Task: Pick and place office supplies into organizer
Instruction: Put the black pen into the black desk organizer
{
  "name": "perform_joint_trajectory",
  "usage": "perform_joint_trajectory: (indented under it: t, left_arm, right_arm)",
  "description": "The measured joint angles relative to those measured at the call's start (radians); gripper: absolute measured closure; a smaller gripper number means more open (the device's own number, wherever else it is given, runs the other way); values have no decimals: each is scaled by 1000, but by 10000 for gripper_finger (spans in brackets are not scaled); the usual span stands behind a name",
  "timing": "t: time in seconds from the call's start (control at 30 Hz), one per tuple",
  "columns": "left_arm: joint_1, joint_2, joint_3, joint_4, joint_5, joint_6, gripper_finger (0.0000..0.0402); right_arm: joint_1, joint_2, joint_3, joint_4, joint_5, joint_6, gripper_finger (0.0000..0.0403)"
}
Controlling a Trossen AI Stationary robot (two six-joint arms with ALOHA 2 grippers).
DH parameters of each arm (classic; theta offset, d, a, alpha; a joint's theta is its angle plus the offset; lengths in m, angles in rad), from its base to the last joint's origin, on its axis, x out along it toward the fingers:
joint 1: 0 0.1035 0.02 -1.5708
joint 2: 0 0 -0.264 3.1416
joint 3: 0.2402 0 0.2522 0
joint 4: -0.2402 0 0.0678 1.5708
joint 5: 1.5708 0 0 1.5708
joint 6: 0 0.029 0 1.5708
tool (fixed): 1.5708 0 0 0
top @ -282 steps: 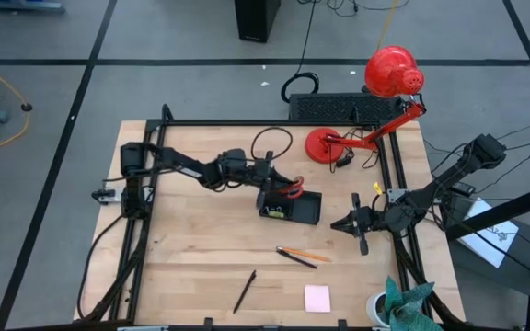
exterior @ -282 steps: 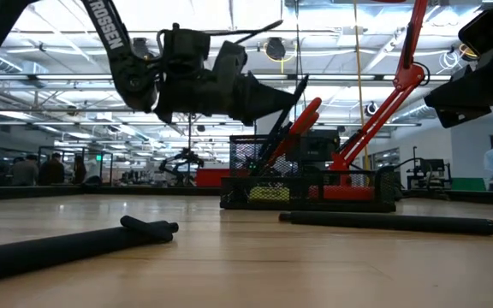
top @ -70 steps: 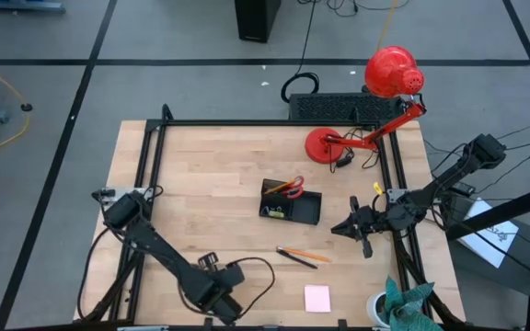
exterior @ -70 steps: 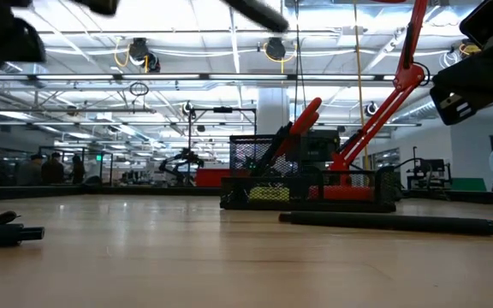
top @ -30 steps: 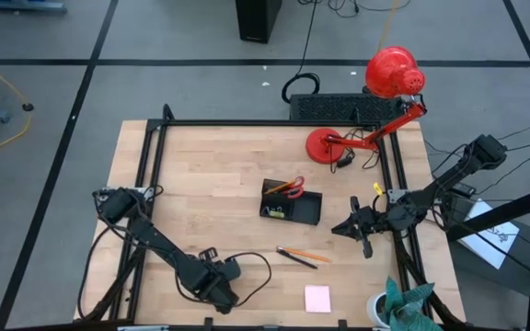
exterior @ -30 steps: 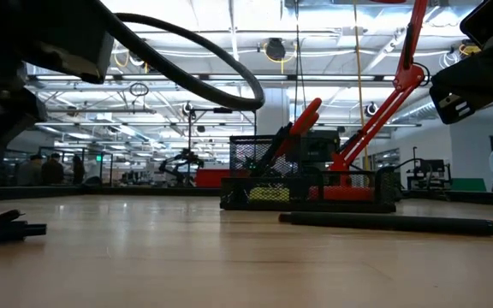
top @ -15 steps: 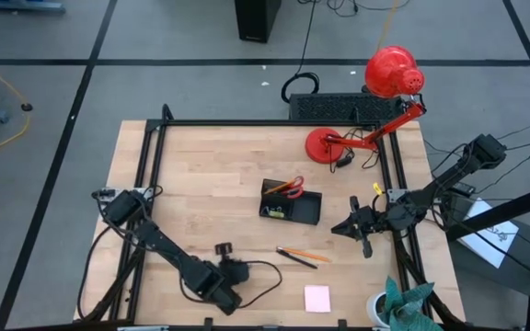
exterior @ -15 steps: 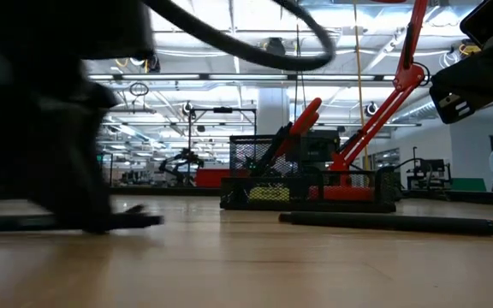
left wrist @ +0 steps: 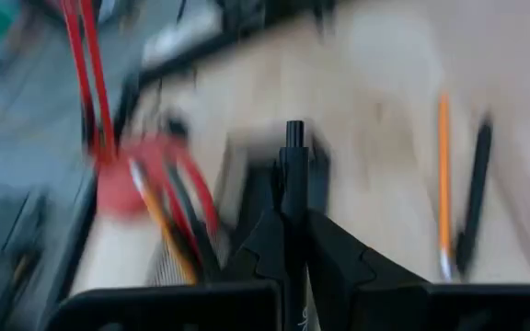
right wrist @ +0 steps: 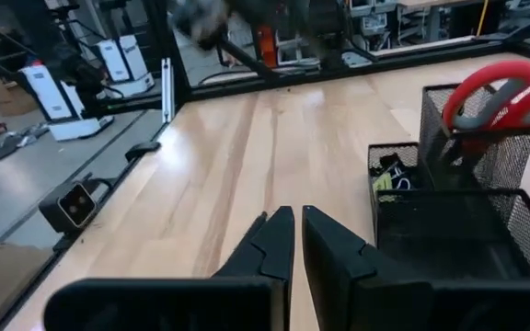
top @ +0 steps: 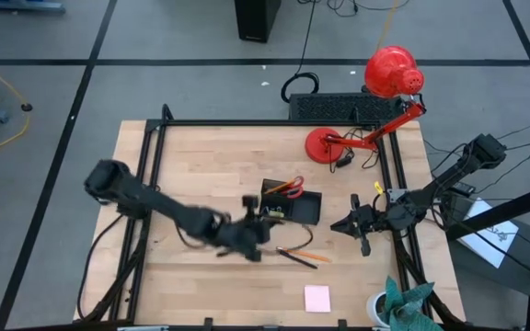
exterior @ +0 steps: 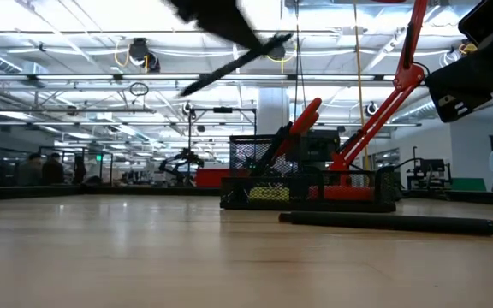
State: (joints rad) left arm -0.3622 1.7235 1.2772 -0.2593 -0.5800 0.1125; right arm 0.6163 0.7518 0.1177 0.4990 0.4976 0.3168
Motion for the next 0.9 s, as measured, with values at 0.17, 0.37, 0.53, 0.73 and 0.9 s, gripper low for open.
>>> perform_joint_trajectory:
  t: [0.17,0.37,0.53,0.73,0.9]
  left_arm:
    - [150,-119,-70,330,373,214,388]
    - [336,-131,-231,694,874,256,381]
    - [459,-101,-391,993,990,137,387]
    - [515,-48,-468,1219,1070,48,382]
    - [530,73,-469,1323,1070,60,384]
  right_arm:
    - [0,2,-1,-3,0,-3,385]
    - [0,8,0,3,-2,-4,385]
    - [0,8,0,-3,-4,9,385]
    - [0,11,0,-3,-3,-14,385]
    - [0,13,0,-3,12,-20,385]
